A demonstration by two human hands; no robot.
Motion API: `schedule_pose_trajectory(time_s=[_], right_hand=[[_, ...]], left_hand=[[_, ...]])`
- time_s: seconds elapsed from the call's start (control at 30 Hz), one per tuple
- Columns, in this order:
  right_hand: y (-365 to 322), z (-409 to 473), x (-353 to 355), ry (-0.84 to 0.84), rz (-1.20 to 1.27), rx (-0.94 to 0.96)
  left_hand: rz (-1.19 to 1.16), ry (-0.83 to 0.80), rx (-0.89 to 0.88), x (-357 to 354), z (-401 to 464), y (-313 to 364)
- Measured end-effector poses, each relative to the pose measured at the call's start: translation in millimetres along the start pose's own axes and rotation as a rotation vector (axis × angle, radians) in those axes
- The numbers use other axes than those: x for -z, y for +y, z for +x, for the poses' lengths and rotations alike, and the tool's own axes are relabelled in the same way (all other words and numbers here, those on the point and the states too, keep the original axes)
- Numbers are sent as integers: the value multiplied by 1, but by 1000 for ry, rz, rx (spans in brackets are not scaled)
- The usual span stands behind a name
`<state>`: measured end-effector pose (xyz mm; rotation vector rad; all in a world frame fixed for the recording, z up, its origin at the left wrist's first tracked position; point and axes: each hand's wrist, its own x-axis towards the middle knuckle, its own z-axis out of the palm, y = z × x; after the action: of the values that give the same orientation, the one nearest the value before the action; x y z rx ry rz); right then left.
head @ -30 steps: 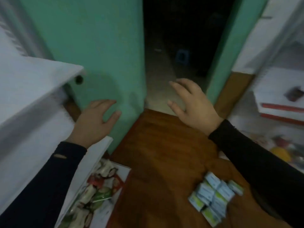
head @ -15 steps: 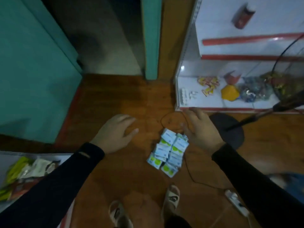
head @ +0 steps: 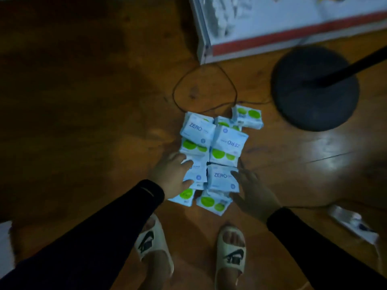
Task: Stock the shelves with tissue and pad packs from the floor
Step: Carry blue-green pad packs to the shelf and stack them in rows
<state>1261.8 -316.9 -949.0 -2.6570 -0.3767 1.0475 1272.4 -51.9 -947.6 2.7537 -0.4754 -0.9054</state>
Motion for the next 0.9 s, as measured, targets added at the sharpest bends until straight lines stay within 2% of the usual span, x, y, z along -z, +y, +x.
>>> schedule_pose_trajectory(time_s=[0.13,0.2,0.3,0.4,0.53,0.63,0.77,0.9], right_hand=[[47,65,-98,-103,-96,13],[60,86,-127,-111,-135,19],[72,109,-142,-60,-122,52],[72,118,-122,-20,-67,62],[49,99,-61,-49,49,34],[15,64,14,12,84,90],[-51,10,139,121,84,211],[-136,-56,271,213,67,372]], left_hand=[[35,-91,21,-95,51,-15],[27,-32,21,-125,64,-20],[95,33,16,-139,79,-28],[77,-9,17,-121,91,-32],[-91,-55,43,-63,78,-29],[-256,-24,82,6,45,-31],[-264,68,185,135,-35,-34],[-304,225,261,285,-156,-29]])
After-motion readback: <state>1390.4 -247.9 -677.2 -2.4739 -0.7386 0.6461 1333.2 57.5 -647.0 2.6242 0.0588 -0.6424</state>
